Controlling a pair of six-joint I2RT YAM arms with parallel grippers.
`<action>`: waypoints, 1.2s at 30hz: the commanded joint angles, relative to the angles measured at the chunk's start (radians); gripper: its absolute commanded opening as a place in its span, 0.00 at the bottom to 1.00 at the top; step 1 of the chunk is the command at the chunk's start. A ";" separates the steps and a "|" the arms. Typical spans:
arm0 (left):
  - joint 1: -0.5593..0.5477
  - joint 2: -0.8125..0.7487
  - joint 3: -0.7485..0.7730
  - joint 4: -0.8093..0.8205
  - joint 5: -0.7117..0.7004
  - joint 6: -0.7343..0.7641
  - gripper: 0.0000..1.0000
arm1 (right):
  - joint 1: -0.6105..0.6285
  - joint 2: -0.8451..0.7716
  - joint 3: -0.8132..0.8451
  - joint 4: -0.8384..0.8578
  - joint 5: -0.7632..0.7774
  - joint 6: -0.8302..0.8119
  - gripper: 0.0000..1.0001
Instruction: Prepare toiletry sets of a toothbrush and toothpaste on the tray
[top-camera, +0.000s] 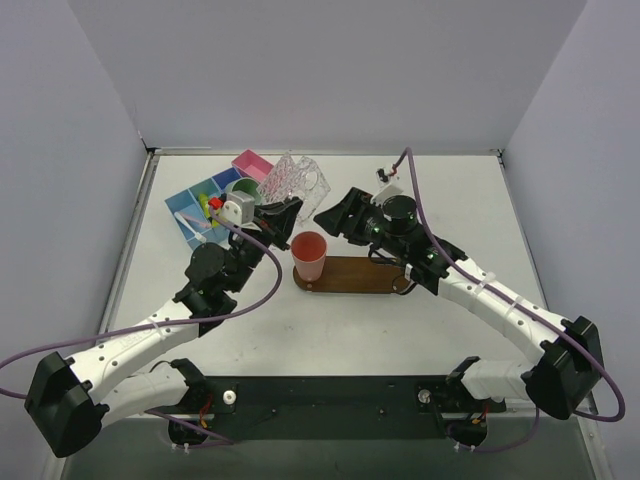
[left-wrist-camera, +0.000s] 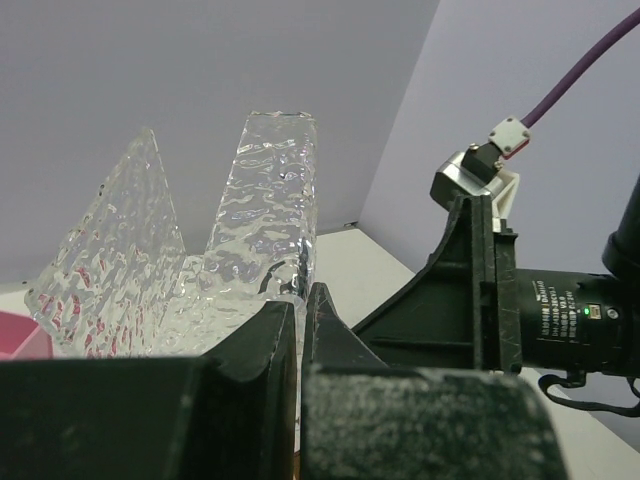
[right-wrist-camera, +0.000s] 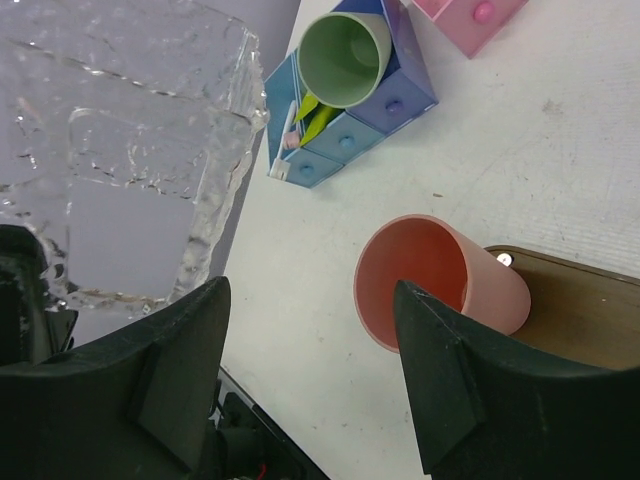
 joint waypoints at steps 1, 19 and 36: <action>-0.015 -0.028 0.003 0.101 -0.007 0.000 0.00 | 0.006 0.010 0.045 0.091 0.019 0.023 0.61; -0.038 -0.006 0.031 0.043 -0.005 0.012 0.00 | 0.010 -0.026 0.038 0.129 0.042 0.029 0.53; -0.084 0.024 0.005 0.077 0.064 0.087 0.00 | 0.018 0.056 0.082 0.161 -0.024 0.074 0.31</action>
